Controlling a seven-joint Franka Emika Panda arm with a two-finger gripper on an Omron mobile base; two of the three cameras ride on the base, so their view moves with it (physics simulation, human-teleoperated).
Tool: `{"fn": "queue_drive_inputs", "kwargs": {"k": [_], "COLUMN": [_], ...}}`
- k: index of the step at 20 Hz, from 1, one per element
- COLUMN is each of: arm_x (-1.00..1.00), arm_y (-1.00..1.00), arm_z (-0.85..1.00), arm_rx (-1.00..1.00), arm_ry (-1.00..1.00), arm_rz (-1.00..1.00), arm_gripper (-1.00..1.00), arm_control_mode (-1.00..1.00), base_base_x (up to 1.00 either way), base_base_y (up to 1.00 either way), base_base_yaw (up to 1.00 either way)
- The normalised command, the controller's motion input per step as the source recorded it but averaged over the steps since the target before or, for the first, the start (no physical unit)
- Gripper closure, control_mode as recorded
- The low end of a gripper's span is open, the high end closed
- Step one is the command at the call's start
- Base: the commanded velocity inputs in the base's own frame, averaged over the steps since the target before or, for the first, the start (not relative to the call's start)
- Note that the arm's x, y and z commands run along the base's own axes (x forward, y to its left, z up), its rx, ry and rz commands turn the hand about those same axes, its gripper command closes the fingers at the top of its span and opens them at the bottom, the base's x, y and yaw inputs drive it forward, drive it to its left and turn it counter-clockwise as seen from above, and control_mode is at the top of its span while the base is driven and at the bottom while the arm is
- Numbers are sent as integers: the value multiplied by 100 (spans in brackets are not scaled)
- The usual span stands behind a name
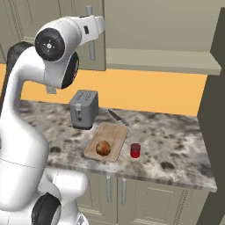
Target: Pick the bread, place it on the cutting board, pick the jam, place it on the counter, and close the cabinet.
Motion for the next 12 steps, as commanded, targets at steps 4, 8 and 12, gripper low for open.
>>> {"fn": "queue_drive_inputs", "kwargs": {"k": [4,8,12], "arm_x": [-84,-84,-95], "arm_y": [-13,-12,-24], "arm_z": [31,27,5], "arm_rx": [0,0,0], "arm_ry": [19,21,11], "arm_rz": [-4,-3,0], "arm_gripper": [-100,-100,-100], "arm_control_mode": [-100,-100,-100], "base_base_x": [0,0,0], "base_base_y": [0,0,0], "base_base_yaw": [0,0,0]}}
